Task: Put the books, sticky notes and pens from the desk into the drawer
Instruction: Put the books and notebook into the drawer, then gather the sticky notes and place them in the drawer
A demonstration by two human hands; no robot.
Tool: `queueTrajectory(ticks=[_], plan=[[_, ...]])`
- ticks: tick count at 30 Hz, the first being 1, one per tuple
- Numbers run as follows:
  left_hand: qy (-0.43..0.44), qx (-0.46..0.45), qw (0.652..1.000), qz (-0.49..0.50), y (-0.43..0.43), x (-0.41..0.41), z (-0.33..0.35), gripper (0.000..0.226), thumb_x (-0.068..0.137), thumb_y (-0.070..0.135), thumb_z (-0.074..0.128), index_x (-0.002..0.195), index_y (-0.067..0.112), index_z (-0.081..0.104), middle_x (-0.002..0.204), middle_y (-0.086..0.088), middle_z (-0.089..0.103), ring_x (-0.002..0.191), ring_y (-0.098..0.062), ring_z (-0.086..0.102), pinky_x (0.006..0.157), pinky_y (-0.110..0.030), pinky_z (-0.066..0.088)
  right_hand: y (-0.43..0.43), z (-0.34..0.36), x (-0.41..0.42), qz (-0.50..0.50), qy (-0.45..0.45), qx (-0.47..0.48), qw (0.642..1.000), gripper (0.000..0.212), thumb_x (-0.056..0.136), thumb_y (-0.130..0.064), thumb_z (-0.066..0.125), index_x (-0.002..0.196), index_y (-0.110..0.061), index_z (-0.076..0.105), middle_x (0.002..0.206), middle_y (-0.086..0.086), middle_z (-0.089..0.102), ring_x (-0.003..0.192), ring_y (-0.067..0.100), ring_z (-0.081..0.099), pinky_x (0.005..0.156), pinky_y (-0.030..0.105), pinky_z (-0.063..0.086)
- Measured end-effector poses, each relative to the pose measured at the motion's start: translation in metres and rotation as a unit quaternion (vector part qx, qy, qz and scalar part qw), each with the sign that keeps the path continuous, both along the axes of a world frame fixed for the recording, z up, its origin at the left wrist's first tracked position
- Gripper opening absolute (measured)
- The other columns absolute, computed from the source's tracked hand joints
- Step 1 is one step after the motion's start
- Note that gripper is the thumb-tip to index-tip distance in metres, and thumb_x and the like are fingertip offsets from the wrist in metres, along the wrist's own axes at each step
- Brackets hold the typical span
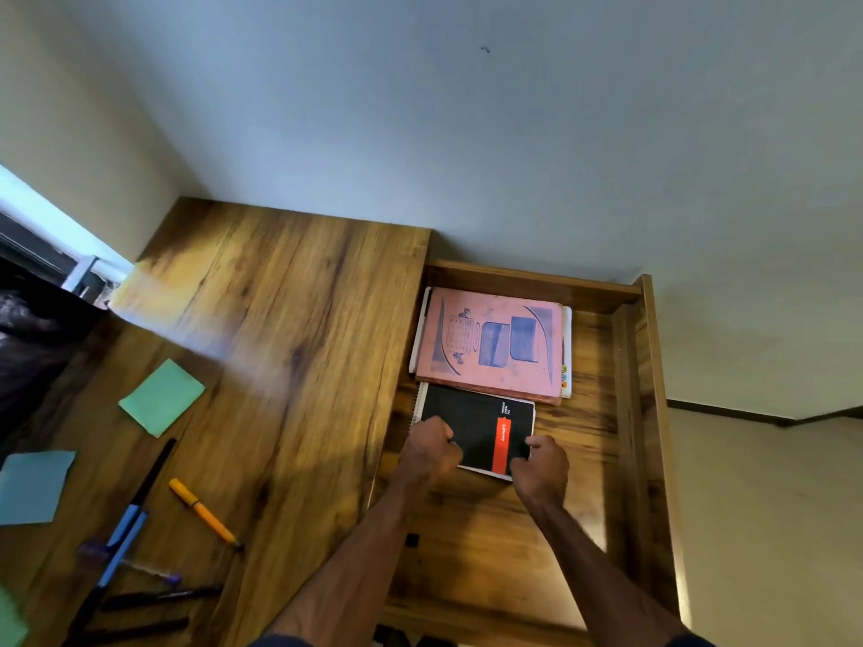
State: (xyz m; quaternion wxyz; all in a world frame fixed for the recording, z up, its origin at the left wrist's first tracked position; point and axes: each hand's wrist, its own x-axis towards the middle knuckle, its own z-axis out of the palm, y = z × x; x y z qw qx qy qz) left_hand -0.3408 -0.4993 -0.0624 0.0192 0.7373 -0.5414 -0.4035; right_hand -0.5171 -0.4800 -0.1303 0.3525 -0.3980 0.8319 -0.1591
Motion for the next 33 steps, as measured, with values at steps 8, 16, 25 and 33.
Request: queueTrajectory(ticks=[8,16,25,33], plan=[[0.057,-0.142,0.987,0.038,0.01,0.022,0.047,0.029,0.094,0.016,0.065,0.122,0.02,0.06,0.119,0.005,0.063,0.105,-0.006,0.06,0.089,-0.021,0.052,-0.021,0.077,0.072,0.062,-0.04,-0.201,0.977,0.028,0.084,0.003,0.067,0.106,-0.014,0.065,0.104,-0.002,0.063,0.095,0.013,0.061,0.08,0.029,0.055],[0.04,-0.232,0.962,0.139,0.041,0.123,0.103,0.027,0.087,0.012,0.063,0.112,0.021,0.067,0.11,0.008,0.069,0.098,-0.011,0.067,0.088,-0.032,0.058,-0.015,0.127,0.186,0.148,-0.093,-0.273,0.946,0.024,0.085,-0.001,0.063,0.103,-0.018,0.065,0.102,0.0,0.062,0.093,0.013,0.06,0.079,0.03,0.057],[0.029,-0.228,0.938,0.261,0.1,0.221,0.094,0.022,0.086,0.005,0.065,0.106,0.013,0.073,0.102,-0.002,0.076,0.097,-0.019,0.071,0.084,-0.024,0.049,0.04,0.125,0.276,0.267,-0.103,-0.22,0.933,0.027,0.078,-0.009,0.059,0.103,-0.019,0.066,0.101,-0.001,0.06,0.085,0.01,0.06,0.074,0.031,0.056],[0.045,-0.219,0.933,0.283,0.127,0.23,0.077,0.019,0.088,0.006,0.066,0.1,0.02,0.069,0.095,0.006,0.071,0.093,-0.012,0.067,0.08,-0.023,0.049,0.061,0.125,0.288,0.289,-0.114,-0.187,0.932,0.03,0.076,-0.01,0.056,0.103,-0.019,0.066,0.103,-0.001,0.063,0.092,0.012,0.06,0.079,0.034,0.057]])
